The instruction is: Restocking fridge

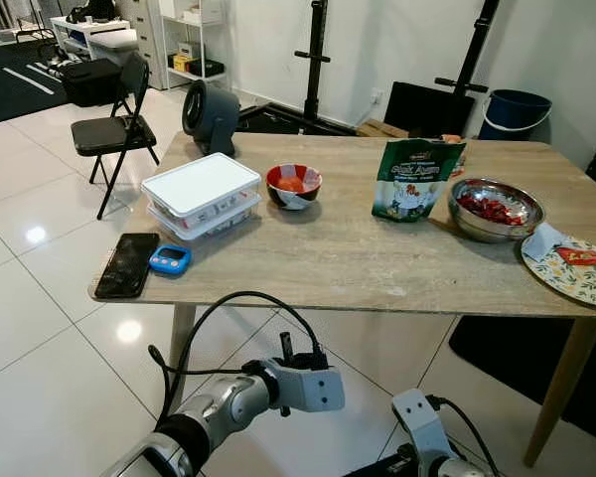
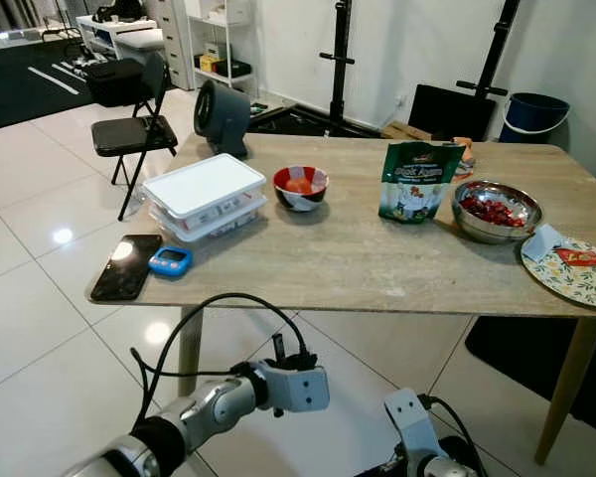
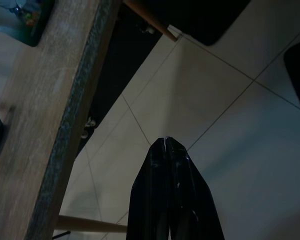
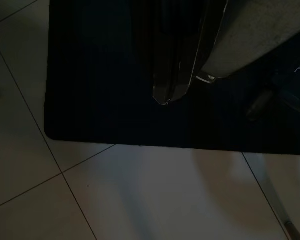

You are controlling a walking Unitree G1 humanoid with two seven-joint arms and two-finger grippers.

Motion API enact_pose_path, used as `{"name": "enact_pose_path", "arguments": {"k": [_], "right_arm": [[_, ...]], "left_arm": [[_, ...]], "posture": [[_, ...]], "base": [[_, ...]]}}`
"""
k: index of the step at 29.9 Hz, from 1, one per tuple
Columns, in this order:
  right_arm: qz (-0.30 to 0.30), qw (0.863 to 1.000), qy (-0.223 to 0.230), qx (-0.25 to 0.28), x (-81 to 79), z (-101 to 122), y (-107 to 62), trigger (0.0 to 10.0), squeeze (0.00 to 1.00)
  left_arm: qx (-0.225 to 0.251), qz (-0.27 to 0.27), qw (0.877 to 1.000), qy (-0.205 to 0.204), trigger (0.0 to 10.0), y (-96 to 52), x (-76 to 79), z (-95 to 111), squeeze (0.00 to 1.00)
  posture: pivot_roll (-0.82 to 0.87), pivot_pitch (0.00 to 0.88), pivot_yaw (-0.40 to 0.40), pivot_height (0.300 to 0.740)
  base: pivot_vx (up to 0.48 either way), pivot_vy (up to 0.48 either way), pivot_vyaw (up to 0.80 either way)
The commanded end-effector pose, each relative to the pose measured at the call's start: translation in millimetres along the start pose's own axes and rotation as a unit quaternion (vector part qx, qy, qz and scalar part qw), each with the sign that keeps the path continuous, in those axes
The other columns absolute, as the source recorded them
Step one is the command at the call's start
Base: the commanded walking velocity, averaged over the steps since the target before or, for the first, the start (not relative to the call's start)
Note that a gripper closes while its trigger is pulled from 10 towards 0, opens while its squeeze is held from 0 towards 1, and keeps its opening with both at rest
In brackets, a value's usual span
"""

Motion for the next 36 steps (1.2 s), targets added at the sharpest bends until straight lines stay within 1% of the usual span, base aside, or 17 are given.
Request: {"name": "enact_pose_path", "arguments": {"k": [1, 3, 5, 17, 36], "right_arm": [[-0.005, 1.0, 0.001, 0.002, 3.5, -1.3, -1.5, 10.0, 0.0], [-0.004, 1.0, -0.001, 0.001, 3.4, -1.6, -1.6, 10.0, 0.0], [-0.004, 1.0, -0.002, 0.001, 3.3, -1.8, -1.6, 10.0, 0.0], [-0.006, 1.0, -0.004, -0.001, 5.2, -3.8, -2.7, 10.0, 0.0], [-0.008, 1.0, 0.0, 0.0, 6.1, -6.1, -3.6, 10.0, 0.0]], "left_arm": [[0.007, -0.004, 1.0, -0.008, 10.0, 3.1, -0.1, 3.8, 0.0], [0.004, -0.011, 1.0, -0.021, 10.0, 3.7, 0.5, 3.4, 0.0], [-0.008, -0.037, 0.998, -0.052, 10.0, 4.8, 3.8, 1.1, 0.0], [-0.009, -0.045, 0.997, -0.065, 10.0, 4.7, 4.1, 0.0, 0.0], [-0.006, -0.055, 0.996, -0.073, 10.0, 3.7, 4.6, -1.0, 0.0]], "posture": [[-0.01, 0.027, -0.051, 0.74], [-0.01, 0.028, -0.051, 0.74], [-0.01, 0.029, -0.051, 0.74], [-0.01, 0.029, -0.049, 0.74], [-0.02, 0.024, -0.041, 0.74]], "base": [[0.0, 0.0, 0.0], [0.0, 0.0, 0.0], [0.0, 0.0, 0.0], [0.0, 0.0, 0.0], [0.0, 0.0, 0.0]]}}
Point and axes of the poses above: a point about 5 cm out from each wrist's last joint towards the gripper, its own y axis pointing out of the wrist towards the gripper, its own z axis along the axis of the wrist's last joint, x = y × z, the point moved 1 cm from there along y, pointing out of the wrist towards the gripper, and after that the axes turned 7 degrees about y, right-handed, at the moved point
